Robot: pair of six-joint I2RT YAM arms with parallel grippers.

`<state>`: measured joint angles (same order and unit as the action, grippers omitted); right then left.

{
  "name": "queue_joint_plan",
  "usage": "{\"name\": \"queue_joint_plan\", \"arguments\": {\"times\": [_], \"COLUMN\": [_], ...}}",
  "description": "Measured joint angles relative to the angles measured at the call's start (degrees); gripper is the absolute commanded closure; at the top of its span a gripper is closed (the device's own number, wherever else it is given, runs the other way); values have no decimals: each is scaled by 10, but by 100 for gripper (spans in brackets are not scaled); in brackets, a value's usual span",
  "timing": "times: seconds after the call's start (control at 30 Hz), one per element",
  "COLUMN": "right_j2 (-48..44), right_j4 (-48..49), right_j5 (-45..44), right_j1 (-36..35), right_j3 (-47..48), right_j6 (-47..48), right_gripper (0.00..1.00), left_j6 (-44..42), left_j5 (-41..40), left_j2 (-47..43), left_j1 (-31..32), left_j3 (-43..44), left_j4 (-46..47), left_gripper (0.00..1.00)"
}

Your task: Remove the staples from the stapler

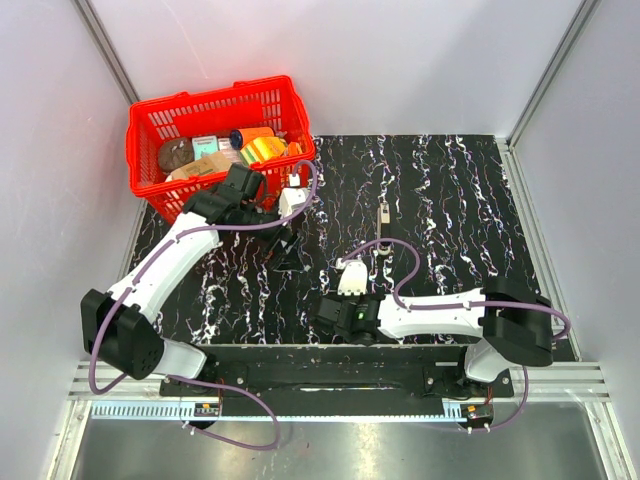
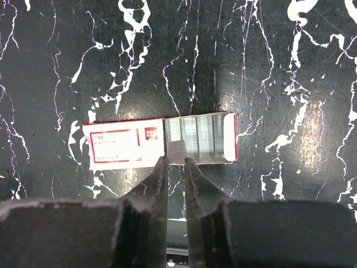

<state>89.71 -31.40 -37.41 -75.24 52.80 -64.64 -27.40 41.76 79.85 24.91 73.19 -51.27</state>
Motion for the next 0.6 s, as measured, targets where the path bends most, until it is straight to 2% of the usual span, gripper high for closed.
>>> {"name": "queue_joint_plan", "arguments": {"times": [0.6], "right_j2": [5], "right_j4": [37], "right_j5": [6], "right_j1": [16], "right_j3": [-18], "right_j6": [36], "right_gripper": [100], "left_j6": [10], "left_j5": [0], "left_j2": [0], "left_j1": [0], "left_j3": [-10], "left_j4": [13], "left_gripper": [1]}}
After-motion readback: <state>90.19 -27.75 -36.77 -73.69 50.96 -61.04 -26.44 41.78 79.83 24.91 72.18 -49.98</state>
